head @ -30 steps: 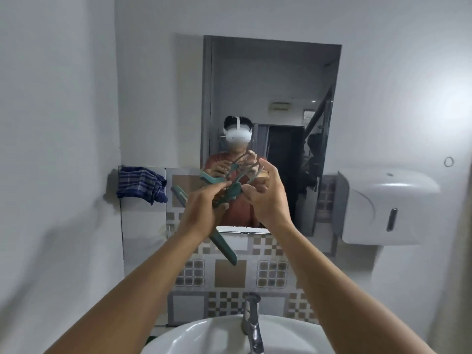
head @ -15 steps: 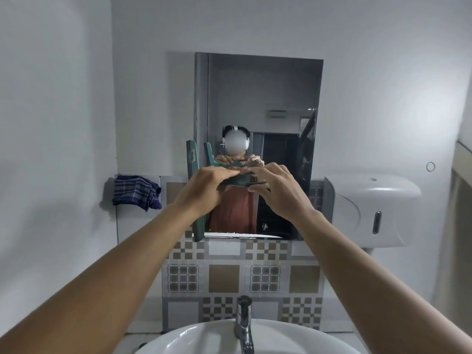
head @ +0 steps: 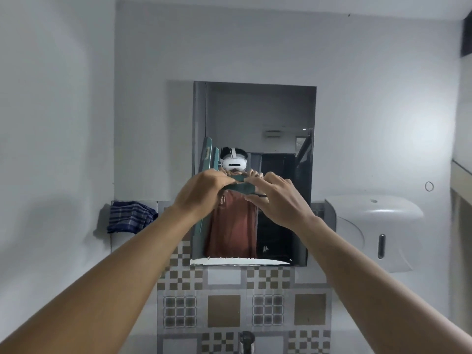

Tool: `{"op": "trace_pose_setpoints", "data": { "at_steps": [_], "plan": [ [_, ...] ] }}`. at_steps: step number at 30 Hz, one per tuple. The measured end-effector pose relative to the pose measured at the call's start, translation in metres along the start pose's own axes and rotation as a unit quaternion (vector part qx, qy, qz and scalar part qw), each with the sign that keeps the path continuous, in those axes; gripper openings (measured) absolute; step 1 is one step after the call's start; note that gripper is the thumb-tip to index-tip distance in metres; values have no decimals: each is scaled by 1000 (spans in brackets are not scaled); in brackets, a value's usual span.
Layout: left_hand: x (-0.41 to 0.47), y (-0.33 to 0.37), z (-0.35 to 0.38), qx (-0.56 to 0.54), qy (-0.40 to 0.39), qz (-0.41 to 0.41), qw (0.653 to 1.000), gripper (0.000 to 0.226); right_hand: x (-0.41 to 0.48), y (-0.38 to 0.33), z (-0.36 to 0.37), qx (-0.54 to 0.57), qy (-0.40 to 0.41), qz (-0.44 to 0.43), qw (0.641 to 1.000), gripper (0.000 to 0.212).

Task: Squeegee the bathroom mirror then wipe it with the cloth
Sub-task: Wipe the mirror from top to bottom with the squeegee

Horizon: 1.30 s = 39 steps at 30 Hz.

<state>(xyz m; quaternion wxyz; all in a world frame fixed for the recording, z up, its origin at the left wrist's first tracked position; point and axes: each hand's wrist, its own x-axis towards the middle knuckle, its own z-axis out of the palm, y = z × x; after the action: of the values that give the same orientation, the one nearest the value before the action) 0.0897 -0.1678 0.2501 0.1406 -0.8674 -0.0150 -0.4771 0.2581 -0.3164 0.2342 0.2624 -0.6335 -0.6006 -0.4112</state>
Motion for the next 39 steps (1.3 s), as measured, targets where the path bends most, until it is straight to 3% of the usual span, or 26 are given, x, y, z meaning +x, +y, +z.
{"op": "trace_pose_setpoints", "data": {
  "at_steps": [4,6,12,15,22,39],
  "plan": [
    [-5,-5,9,47,90,-24,995,25,32,10,1,-25,-10,-5,1000,36],
    [-19,-6,25,40,115,-27,992,31,51,17,1,-49,-13,-5,999,37],
    [-55,-37,96,-22,40,-108,993,13,114,32,8,-64,8,16,998,36],
    [-50,-55,121,13,14,-138,990,25,139,37,16,-54,19,18,998,35],
    [-12,-92,145,97,1,-156,983,77,185,45,38,-70,47,-10,996,32],
    [2,-110,153,97,0,-167,981,95,244,50,43,-156,21,-78,985,42]
  ]
}}
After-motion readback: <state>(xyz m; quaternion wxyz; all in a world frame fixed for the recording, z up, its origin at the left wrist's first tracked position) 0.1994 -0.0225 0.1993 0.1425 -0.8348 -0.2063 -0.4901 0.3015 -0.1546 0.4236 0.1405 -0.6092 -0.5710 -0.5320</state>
